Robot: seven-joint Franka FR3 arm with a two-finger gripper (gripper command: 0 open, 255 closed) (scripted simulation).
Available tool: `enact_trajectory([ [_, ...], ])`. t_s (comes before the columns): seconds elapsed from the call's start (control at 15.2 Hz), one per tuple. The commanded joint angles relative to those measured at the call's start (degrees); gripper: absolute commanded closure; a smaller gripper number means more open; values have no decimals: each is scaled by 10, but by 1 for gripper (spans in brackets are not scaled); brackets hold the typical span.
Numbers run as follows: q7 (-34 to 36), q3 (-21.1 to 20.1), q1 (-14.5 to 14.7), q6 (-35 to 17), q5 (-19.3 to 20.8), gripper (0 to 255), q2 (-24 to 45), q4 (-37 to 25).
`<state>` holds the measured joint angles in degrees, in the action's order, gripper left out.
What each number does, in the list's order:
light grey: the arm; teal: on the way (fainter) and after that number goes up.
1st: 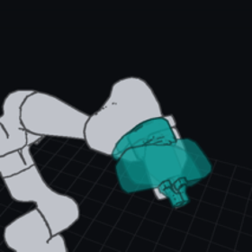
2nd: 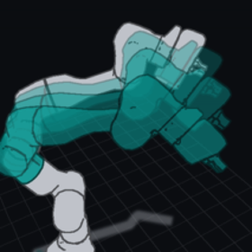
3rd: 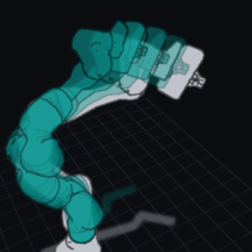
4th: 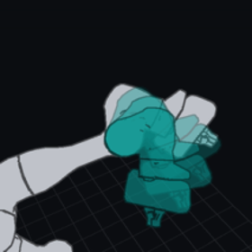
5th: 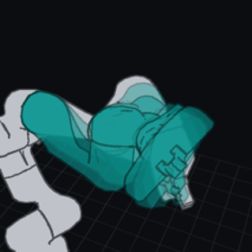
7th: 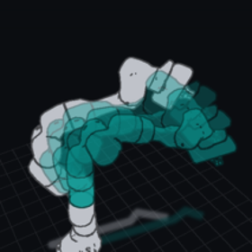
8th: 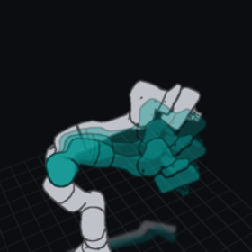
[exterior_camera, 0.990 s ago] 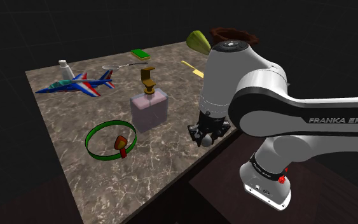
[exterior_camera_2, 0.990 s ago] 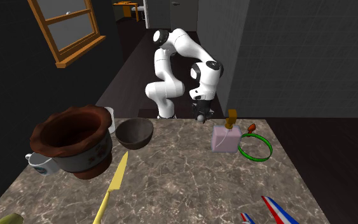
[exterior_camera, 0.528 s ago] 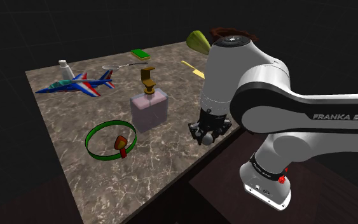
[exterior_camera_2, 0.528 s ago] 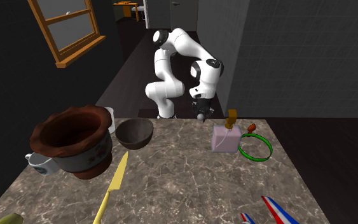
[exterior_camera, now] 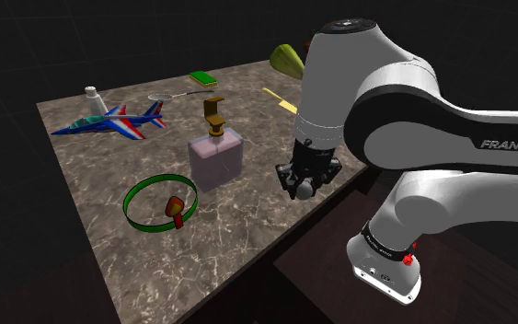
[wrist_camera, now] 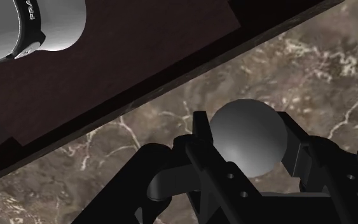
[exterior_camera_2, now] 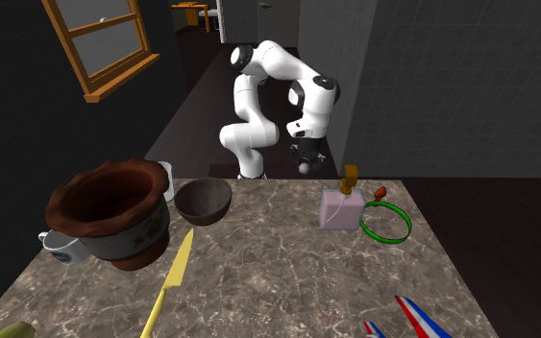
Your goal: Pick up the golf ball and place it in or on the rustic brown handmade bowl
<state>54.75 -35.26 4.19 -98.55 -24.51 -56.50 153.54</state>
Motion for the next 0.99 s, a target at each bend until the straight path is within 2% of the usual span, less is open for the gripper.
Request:
enact_trajectory([
  [0.0,-1,9,-4,16,9,255,0,-17],
  [0.92,0,52,-21,112,49,255,11,-122],
])
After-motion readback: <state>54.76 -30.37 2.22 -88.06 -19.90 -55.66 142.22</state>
